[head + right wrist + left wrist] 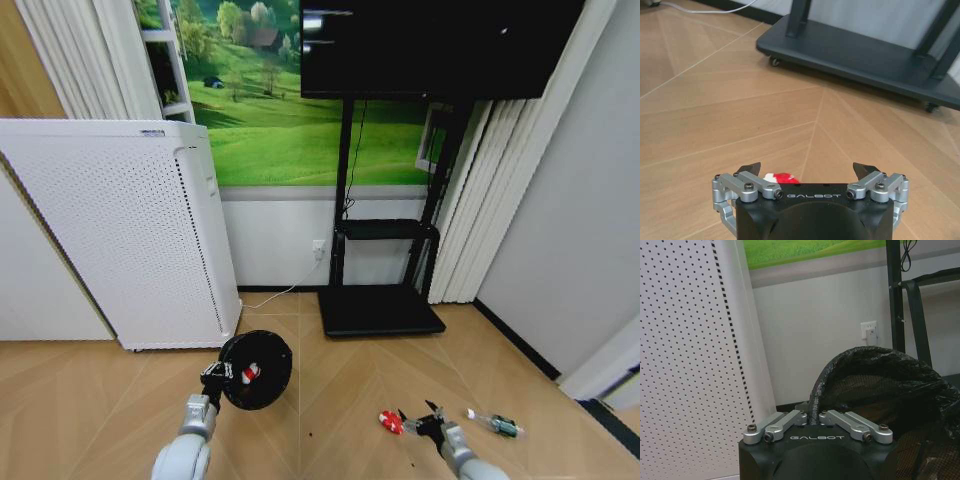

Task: Pick up the trash bin and place the garbage on the floor into it.

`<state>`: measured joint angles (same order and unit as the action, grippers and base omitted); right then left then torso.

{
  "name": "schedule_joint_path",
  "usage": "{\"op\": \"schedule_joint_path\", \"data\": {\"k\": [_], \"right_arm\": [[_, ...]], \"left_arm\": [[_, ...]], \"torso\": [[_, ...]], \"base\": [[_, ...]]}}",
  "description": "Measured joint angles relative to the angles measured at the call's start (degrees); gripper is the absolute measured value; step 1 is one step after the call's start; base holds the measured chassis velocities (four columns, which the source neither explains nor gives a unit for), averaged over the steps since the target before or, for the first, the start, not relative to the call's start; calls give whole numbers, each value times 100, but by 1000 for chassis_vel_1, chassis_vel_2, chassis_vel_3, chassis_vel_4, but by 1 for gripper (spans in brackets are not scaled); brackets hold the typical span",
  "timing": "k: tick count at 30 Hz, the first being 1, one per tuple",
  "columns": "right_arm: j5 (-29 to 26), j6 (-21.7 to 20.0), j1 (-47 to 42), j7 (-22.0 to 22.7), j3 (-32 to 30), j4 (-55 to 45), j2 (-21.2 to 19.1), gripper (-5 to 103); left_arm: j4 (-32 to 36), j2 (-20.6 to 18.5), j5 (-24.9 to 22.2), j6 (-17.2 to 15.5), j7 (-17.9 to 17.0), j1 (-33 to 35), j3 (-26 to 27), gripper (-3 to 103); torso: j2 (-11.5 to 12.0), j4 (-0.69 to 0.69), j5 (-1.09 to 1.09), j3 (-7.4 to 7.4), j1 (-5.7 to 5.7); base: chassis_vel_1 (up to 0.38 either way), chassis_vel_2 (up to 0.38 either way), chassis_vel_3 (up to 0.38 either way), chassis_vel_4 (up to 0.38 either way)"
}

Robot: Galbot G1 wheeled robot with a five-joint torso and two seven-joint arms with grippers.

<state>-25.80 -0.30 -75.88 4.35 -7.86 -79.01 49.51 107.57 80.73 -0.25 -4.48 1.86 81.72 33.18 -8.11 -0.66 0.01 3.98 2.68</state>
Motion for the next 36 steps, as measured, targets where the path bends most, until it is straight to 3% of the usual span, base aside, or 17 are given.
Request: {"op": "schedule_joint_path", "data": {"k": [24,36], "right_arm": [[860,384,1414,-138,1427,2198,639,100],[1135,568,1840,-173,1616,2876,991,100]], "left_arm": [[-106,90,12,23,18,-85,-167,5],[-132,116,25,95,22,-67,-188,5]], "torso": [[0,0,-1,0,0],[0,1,-1,0,0]], "base": [[0,0,0,0],[0,0,0,0]]}}
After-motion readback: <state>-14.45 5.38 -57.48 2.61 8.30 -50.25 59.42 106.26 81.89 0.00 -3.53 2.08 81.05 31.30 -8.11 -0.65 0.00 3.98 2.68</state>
